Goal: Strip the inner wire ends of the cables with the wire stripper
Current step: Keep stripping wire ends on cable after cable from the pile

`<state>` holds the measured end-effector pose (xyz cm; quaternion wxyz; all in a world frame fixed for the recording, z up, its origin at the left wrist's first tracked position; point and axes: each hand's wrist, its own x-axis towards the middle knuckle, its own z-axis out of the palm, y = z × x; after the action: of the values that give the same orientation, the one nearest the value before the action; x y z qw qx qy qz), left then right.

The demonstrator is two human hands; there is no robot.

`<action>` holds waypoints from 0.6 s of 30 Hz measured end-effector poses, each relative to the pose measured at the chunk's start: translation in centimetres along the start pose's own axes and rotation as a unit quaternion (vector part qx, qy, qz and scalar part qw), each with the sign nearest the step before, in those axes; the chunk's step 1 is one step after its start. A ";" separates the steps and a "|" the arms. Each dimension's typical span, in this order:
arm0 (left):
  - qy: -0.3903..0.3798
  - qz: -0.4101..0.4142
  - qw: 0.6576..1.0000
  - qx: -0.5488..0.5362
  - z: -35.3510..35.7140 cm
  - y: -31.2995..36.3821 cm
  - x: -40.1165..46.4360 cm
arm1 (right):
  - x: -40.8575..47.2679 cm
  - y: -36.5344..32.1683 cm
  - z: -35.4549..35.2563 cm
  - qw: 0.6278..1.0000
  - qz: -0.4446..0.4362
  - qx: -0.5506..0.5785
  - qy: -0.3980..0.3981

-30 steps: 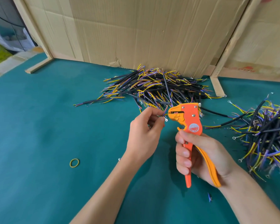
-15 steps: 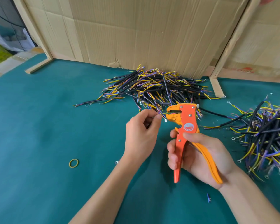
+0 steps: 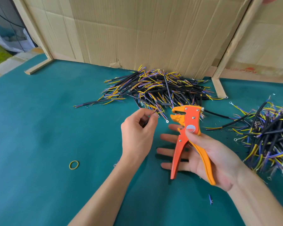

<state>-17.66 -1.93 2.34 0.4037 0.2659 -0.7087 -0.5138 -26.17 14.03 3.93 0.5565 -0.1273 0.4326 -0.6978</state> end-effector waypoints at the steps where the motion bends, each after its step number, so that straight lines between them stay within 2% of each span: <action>1: -0.005 0.004 1.000 0.000 0.0 0.1 -0.1 | 0.0 0.1 0.2 1.000 0.006 -0.012 -0.003; 5: -0.017 0.016 1.000 0.013 0.0 0.2 -0.1 | 0.2 0.3 0.4 0.998 -0.011 -0.048 0.033; 9: -0.026 0.027 0.999 0.029 0.0 0.4 -0.3 | -0.1 0.4 0.5 0.997 -0.019 -0.078 0.007; 18: -0.043 0.045 0.996 0.057 0.2 0.3 -0.6 | -0.1 0.4 0.4 0.995 -0.036 -0.093 0.008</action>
<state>-17.55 -1.25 2.38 0.3796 0.2341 -0.7647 -0.4651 -25.57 13.92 3.92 0.5135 -0.1882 0.4948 -0.6753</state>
